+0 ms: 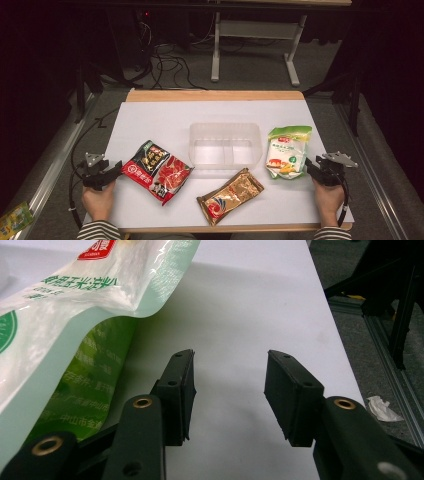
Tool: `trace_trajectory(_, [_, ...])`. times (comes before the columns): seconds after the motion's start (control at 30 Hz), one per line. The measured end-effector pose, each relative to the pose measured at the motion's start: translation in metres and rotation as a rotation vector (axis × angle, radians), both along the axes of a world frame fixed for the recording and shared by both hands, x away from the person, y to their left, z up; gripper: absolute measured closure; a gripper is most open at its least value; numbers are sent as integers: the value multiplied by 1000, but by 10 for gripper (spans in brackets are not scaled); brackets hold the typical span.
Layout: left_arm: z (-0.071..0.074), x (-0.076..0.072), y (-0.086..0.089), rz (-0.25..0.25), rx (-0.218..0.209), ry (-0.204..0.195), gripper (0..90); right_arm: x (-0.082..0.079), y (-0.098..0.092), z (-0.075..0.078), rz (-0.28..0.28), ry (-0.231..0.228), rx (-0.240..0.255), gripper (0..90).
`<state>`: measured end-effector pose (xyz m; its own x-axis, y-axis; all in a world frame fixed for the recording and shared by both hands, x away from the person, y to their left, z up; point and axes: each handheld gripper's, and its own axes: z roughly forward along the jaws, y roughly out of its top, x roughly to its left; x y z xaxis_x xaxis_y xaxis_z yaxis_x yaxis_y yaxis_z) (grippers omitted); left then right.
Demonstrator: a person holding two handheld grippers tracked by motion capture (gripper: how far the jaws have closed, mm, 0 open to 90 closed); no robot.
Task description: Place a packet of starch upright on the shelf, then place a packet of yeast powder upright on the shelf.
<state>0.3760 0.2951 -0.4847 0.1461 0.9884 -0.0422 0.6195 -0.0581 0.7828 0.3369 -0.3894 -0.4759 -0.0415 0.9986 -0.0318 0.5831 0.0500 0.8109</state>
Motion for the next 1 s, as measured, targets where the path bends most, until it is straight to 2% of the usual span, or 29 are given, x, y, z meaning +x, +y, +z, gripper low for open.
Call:
trace_trajectory(0.13, [0,0,1,6,-3,3,446,-1,0,0,4,-9,-4,532])
trace_trajectory(0.57, [0,1,1,13,-8,7,431,-1,1,0,3,-13,-10,505])
trace_trajectory(0.6, [0,1,1,14,-8,7,428,-1,-2,1,4,-16,18,500])
trace_trajectory(0.63, [0,1,1,14,-8,7,427,-1,-2,1,4,-16,18,500])
trace_trajectory(0.67, [0,1,1,14,-9,11,425,-1,-6,1,-9,-12,62,501])
trace_trajectory(0.83, [0,1,1,14,-9,7,423,1,-8,1,-8,5,76,503])
trace_trajectory(1.0, [0,1,1,17,-7,9,421,1,-8,2,-2,0,77,500])
